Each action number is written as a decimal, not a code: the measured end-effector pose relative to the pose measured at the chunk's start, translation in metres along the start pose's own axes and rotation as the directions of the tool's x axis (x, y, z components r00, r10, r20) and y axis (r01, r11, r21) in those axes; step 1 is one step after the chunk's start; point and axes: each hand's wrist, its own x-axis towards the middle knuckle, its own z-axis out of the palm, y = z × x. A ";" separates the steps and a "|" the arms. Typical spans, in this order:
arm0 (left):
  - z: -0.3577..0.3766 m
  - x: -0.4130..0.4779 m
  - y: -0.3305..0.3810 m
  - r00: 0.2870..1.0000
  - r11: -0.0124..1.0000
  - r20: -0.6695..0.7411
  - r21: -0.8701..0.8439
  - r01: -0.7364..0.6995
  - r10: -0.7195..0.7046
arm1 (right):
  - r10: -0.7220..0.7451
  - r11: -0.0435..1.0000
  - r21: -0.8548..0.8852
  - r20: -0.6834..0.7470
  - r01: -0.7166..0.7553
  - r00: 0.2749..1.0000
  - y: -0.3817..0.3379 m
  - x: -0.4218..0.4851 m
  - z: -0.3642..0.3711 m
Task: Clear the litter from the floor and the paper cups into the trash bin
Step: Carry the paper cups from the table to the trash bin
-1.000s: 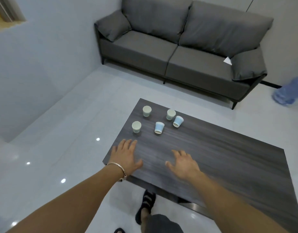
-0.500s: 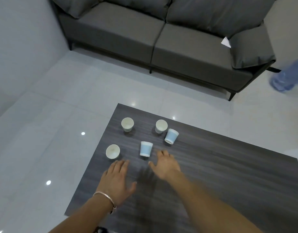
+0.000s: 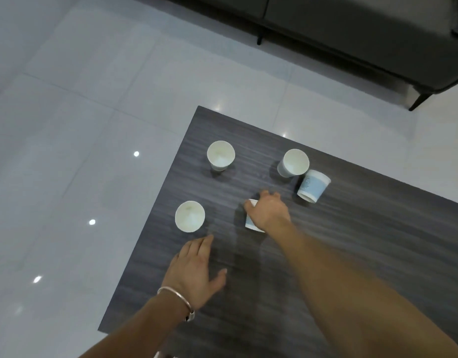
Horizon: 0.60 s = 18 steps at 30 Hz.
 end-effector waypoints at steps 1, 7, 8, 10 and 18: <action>-0.001 0.001 -0.001 1.000 1.000 0.002 -0.015 0.015 -0.015 | 0.008 0.998 0.056 0.005 -0.008 1.000 -0.001 -0.004 0.003; -0.023 -0.001 0.011 0.997 0.978 0.028 -0.193 0.078 -0.074 | -0.182 0.948 0.279 0.096 0.149 0.979 -0.017 -0.077 0.008; -0.029 -0.004 0.014 0.997 0.966 0.024 -0.248 0.073 -0.069 | -0.237 0.938 0.287 0.114 0.196 0.965 -0.021 -0.092 0.007; -0.042 -0.010 0.017 0.999 0.921 0.000 -0.387 0.049 -0.053 | -0.322 0.909 0.318 0.129 0.268 0.938 -0.028 -0.120 0.003; -0.063 -0.049 -0.027 0.974 0.849 -0.114 -0.517 0.112 -0.198 | -0.463 0.851 0.319 0.082 0.417 0.882 -0.071 -0.131 -0.011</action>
